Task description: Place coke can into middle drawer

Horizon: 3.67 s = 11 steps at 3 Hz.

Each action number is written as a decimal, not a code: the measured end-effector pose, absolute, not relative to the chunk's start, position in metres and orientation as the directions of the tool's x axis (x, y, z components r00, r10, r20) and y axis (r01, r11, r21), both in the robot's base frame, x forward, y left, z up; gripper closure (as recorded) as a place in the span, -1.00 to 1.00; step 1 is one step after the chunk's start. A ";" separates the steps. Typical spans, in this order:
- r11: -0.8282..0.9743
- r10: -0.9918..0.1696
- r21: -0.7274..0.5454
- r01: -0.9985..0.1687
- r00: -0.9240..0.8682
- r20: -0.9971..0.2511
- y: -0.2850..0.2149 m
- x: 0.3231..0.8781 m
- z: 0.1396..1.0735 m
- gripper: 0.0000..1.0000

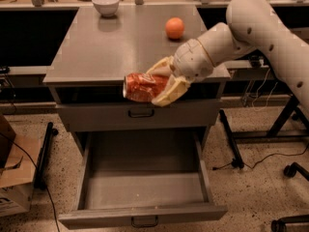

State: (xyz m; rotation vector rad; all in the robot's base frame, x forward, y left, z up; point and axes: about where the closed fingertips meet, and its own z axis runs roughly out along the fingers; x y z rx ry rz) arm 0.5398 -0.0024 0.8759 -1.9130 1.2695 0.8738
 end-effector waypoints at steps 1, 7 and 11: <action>-0.338 -0.649 -0.052 -0.940 0.273 -0.710 -0.024 0.504 0.848 1.00; 0.192 -0.820 0.358 -0.914 -0.350 -0.453 -0.006 0.464 0.596 1.00; 0.306 -0.651 0.528 -0.792 -0.579 -0.491 0.009 0.474 0.435 0.63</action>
Offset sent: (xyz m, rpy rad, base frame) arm -0.0723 -0.0373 -0.1441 -0.5682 0.2438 -0.3706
